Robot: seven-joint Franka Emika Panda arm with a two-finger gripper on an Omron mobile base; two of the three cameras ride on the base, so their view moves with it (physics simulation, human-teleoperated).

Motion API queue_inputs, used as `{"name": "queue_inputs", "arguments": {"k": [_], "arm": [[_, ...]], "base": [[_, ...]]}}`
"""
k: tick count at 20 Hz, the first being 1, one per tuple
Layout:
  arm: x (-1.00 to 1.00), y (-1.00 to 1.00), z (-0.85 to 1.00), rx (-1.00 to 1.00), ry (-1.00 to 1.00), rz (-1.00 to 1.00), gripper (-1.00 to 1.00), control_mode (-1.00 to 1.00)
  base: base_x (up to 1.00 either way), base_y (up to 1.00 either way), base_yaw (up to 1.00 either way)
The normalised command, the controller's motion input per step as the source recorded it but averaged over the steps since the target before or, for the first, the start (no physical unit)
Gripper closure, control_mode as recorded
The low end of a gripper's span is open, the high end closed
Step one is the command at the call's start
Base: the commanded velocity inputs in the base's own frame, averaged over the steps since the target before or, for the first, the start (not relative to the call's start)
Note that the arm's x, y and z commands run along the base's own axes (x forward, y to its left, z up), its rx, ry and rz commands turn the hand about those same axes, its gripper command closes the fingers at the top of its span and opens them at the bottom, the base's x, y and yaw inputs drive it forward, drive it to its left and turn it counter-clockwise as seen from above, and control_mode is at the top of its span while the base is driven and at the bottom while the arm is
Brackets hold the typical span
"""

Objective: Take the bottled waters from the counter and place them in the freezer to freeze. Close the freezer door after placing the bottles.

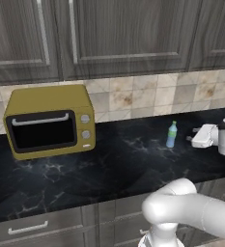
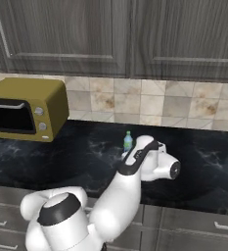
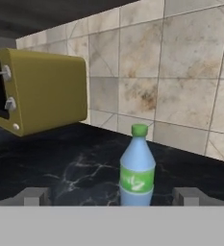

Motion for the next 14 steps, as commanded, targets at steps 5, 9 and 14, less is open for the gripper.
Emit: {"name": "queue_inputs", "arguments": {"k": [5,9,14], "arm": [[0.33,0.00,-0.25,0.00,0.00,0.00,-1.00,-1.00],[0.32,0.00,-0.22,0.00,0.00,0.00,-1.00,-1.00],[0.41,0.00,-0.14,0.00,0.03,0.00,-1.00,-1.00]], "base": [[0.00,0.00,0.00],[0.00,0.00,0.00],[0.00,0.00,0.00]]}}
